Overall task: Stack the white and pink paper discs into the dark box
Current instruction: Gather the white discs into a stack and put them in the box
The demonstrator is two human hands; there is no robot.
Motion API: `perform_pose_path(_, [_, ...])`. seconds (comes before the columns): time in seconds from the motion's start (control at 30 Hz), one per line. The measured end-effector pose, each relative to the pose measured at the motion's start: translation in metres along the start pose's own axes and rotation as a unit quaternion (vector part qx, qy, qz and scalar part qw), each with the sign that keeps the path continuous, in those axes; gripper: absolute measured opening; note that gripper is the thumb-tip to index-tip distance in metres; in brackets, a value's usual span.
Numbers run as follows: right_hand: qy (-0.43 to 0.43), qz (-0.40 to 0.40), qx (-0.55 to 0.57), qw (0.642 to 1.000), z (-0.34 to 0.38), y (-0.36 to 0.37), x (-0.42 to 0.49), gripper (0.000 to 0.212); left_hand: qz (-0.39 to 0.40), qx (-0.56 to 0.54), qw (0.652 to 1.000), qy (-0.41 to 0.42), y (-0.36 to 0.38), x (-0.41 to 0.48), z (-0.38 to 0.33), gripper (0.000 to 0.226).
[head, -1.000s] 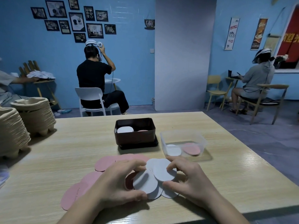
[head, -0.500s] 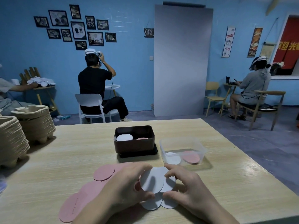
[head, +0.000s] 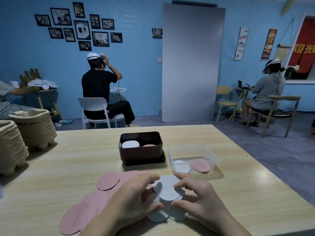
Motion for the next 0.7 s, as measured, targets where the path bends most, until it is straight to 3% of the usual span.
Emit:
perform_pose_path(0.3, [0.006,0.022,0.021,1.000,-0.001,0.003,0.000,0.034,-0.046,-0.022,0.999,-0.003,-0.003,-0.003,-0.003,0.043])
perform_pose_path(0.7, [-0.014,0.021,-0.010,1.000,0.002,0.005,0.000,0.034,-0.024,-0.051,0.998,-0.012,0.006,0.000,-0.003,0.045])
Point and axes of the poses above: each hand's wrist, its own x-axis towards the middle knuckle, its own y-axis out of the palm, z = x × y, the point moved 10 cm from there along x, towards the middle knuckle, and after that the axes turned 15 degrees about y, right-handed, at the moved point
